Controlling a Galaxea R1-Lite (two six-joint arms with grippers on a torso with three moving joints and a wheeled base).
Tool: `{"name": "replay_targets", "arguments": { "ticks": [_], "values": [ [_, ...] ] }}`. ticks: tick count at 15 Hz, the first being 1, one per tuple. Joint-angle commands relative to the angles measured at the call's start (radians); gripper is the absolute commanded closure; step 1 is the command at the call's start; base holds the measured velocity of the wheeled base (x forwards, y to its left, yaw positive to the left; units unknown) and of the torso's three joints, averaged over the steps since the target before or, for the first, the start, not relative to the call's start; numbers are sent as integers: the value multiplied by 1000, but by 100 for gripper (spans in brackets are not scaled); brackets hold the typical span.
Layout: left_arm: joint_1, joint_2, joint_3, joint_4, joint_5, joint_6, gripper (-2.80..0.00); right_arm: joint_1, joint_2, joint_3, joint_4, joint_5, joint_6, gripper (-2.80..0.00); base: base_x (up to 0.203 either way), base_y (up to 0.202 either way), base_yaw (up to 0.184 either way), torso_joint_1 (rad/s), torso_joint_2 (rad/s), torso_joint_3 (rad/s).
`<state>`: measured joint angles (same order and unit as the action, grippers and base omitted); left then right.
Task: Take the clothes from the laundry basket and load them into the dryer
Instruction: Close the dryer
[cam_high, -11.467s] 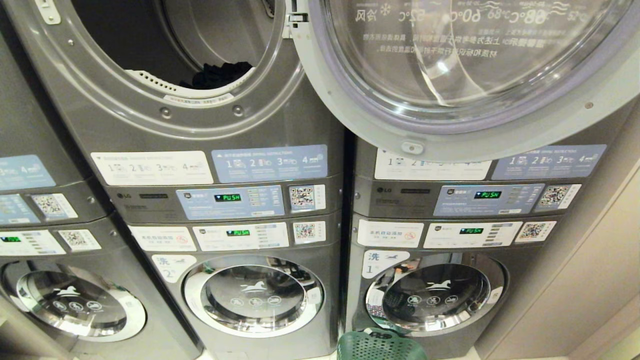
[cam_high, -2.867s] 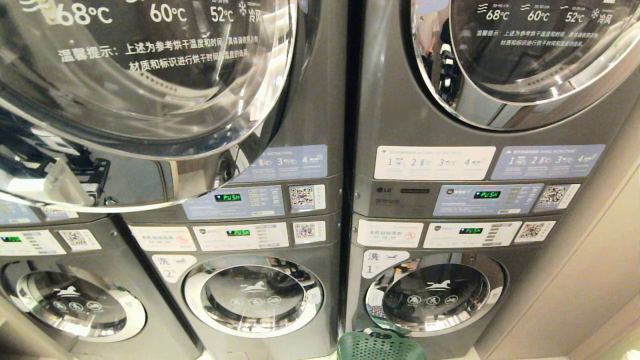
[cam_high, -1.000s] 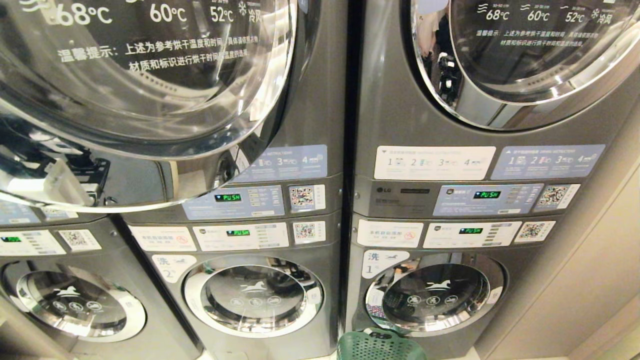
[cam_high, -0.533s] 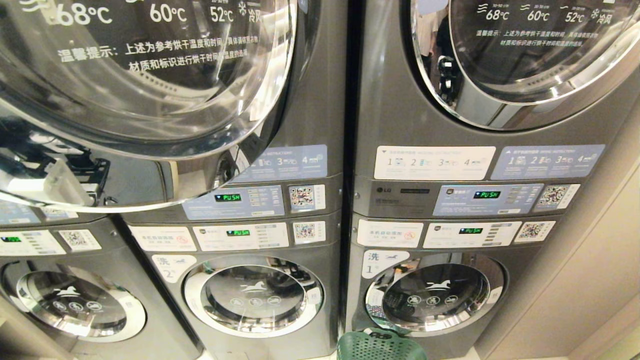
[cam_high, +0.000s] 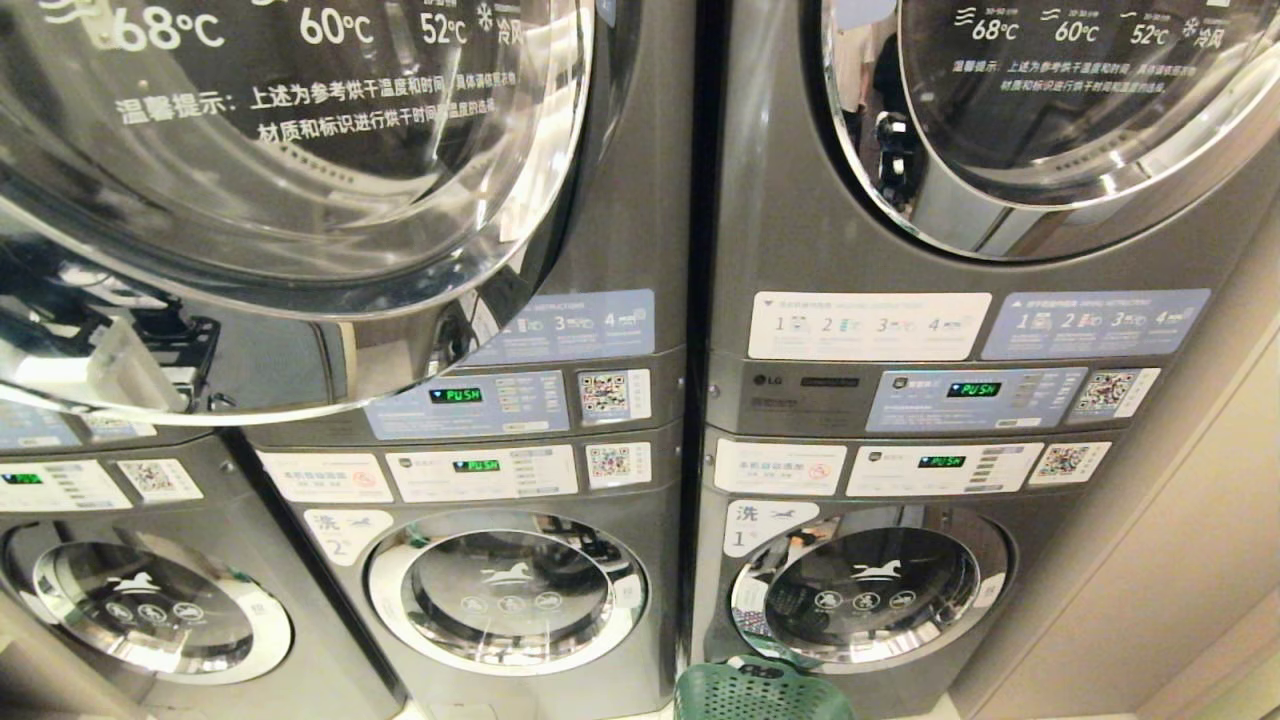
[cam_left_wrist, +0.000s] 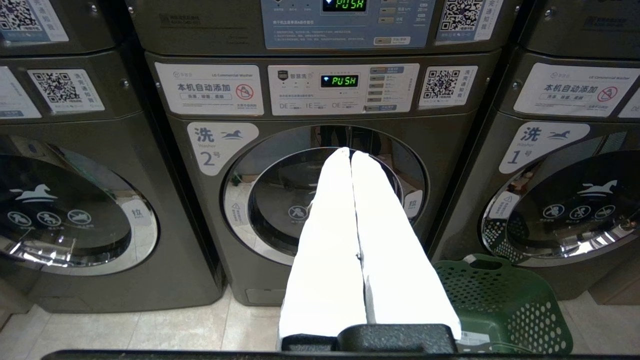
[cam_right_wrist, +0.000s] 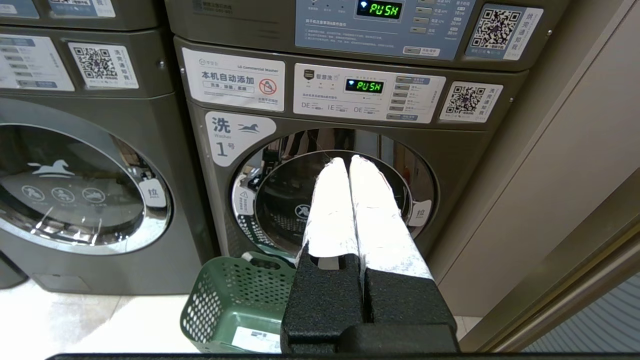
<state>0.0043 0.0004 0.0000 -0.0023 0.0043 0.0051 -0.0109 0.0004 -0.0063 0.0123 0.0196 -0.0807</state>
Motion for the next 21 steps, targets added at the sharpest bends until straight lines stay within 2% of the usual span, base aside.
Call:
{"name": "replay_targets", "arguments": {
  "ticks": [1,5,21],
  "values": [
    [0,0,0,-1,0,-2,0,-1,0,2,0,0,4,0,0,0,0,0,0,0],
    [0,0,0,-1,0,-2,0,0,0,0,0,0,4,0,1,53,-1,1,1,1],
    [0,0,0,-1,0,-2,0,0,0,0,0,0,29,0,0,196,-1,1,2,3]
  ]
}}
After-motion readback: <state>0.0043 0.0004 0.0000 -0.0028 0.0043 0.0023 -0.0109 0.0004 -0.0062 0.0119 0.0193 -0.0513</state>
